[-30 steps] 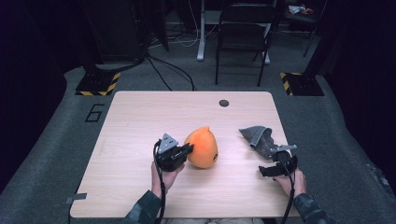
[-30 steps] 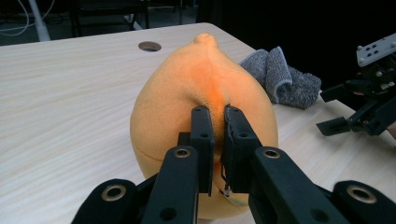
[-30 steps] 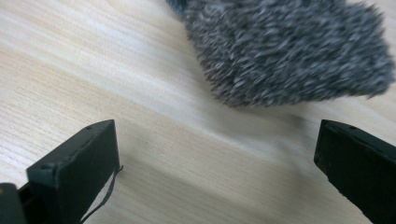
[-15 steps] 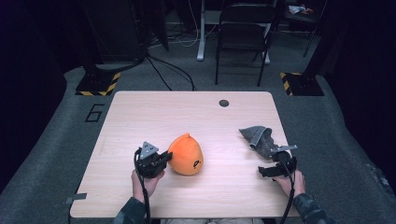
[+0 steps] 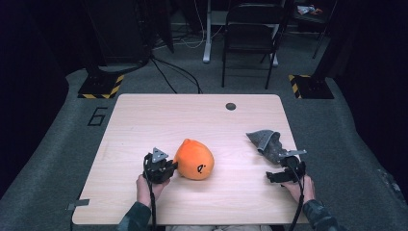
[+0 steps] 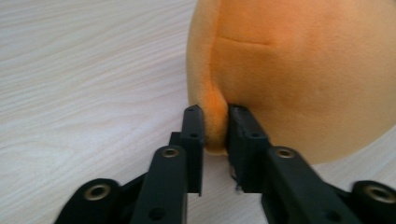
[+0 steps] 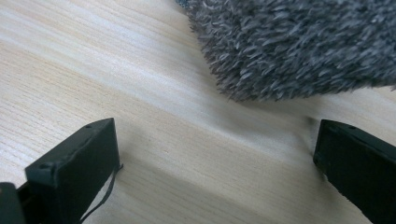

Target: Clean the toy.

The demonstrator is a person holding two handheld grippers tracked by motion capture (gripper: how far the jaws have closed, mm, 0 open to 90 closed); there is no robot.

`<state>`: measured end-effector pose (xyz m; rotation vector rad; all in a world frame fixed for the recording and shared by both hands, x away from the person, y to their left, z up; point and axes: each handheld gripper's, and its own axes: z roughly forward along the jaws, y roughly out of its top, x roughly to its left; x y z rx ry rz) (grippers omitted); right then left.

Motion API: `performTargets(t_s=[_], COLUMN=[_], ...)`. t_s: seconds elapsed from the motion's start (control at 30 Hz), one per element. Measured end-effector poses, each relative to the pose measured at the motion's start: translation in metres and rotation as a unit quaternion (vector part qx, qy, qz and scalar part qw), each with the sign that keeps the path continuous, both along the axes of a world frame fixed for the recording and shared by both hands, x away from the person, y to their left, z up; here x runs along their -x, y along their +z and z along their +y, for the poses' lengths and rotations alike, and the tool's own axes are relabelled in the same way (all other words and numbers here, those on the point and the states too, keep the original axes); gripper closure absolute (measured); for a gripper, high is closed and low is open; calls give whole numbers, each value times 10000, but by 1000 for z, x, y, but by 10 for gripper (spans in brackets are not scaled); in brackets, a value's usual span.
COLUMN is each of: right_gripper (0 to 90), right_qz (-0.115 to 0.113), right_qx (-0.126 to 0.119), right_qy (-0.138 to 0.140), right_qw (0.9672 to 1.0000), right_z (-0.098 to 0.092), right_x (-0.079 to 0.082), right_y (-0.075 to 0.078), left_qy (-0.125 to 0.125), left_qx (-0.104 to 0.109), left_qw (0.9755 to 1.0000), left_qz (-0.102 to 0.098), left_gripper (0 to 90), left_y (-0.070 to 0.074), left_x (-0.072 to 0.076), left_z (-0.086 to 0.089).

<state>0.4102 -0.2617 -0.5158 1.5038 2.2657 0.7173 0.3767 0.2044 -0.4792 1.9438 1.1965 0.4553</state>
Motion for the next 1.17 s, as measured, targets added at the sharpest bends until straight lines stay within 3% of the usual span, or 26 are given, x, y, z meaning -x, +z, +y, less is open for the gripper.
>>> performTargets(t_s=[0.13,0.23,0.47,0.53,0.6,0.63,0.73,0.87,0.9,1.17], right_gripper=[0,0,0,0,0,0,0,0,0,0], right_qz=[2,-59,-239,-307,-359,-305,-446,-527,-556,-597], right_qx=[-30,-41,-135,-132,-117,-189,-196,-250,-248,-274], right_qy=[-34,-29,-113,-93,-35,-150,-167,-164,-163,-120], right_qw=[10000,10000,9996,9994,9993,9992,9987,9982,9980,9978], right_z=[0,-1,-3,-3,-4,-3,-4,-4,-5,-5], right_x=[1,1,6,6,7,8,9,11,12,13], right_y=[0,-1,-4,-5,-5,-5,-7,-8,-9,-9], left_qy=[-7,-76,-42,40,25,50,72,309,334,385], left_qx=[-101,-250,-298,-371,-474,-589,-970,-1069,-975,-941], left_qw=[9999,9996,9995,9992,9989,9982,9945,9913,9924,9933], left_qz=[-70,-137,-107,-113,26,128,381,708,672,558], left_gripper=[455,363,198,169,156,156,153,145,133,82], left_y=[3,4,3,1,-2,-7,-21,-37,-39,-42], left_x=[2,6,18,22,24,24,20,13,12,11], left_z=[2,1,15,20,26,30,39,49,52,58])
